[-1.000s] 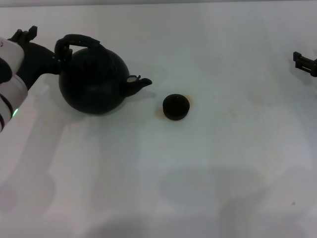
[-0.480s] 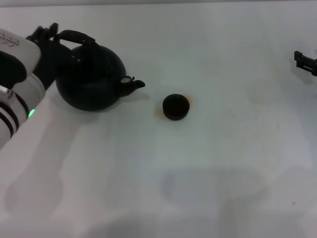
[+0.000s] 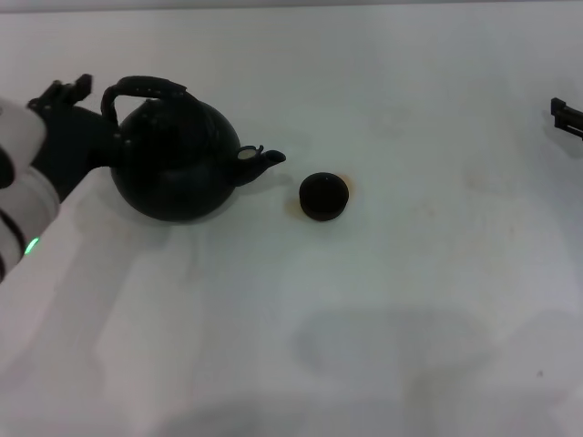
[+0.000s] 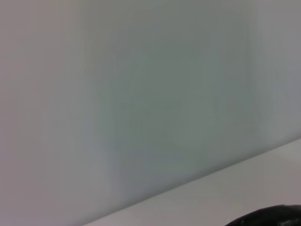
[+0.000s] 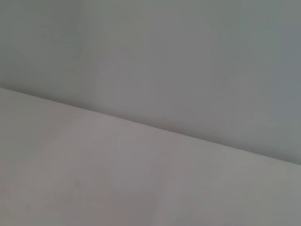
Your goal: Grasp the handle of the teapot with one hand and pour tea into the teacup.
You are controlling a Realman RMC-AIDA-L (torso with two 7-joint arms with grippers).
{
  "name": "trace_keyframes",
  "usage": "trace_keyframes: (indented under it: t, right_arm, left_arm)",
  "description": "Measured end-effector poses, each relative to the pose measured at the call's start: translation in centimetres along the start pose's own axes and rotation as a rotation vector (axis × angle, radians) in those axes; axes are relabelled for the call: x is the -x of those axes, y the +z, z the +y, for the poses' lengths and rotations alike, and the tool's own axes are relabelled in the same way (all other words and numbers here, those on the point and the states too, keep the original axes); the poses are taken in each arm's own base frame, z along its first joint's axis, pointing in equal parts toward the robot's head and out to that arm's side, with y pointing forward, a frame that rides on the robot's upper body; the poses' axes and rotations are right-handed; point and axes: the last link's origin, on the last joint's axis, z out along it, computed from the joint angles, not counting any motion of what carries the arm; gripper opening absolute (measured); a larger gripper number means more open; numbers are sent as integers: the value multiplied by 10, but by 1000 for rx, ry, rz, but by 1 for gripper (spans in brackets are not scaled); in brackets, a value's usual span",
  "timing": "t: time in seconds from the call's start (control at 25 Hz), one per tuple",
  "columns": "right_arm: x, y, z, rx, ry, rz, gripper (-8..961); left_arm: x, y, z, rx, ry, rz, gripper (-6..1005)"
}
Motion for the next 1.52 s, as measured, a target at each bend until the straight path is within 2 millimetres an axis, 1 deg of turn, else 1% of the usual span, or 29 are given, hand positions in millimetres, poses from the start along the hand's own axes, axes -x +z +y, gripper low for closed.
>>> trace_keyframes:
  t: [0.24,0.44,0.64,1.0,1.28,1.44,1.52]
  right_arm:
    - [0,1,1,3,-3,2,845]
    - [2,2,2,6,-7,-1,845]
    - [3,1,-2,-2,-6,-2,845]
    - [12,1,-11,-28,-23,-19,845]
    - [15,0,-20,-68,-20,-27,845]
    - [18,-2,-26,-86,-27,-31,845]
    - [20,-2,-28,-89,-32,-35,845]
  left_arm:
    - [0,-18,-4,-39,26,2,739]
    - [4,-25,-6,-54,19,-7,740]
    - [9,-30,-4,-61,6,-20,740]
    - [6,-35,18,-49,2,17,738]
    - [-4,-48,44,-22,7,55,736]
    - [-11,-50,71,14,58,114,734]
    - [-18,-51,76,25,87,144,733]
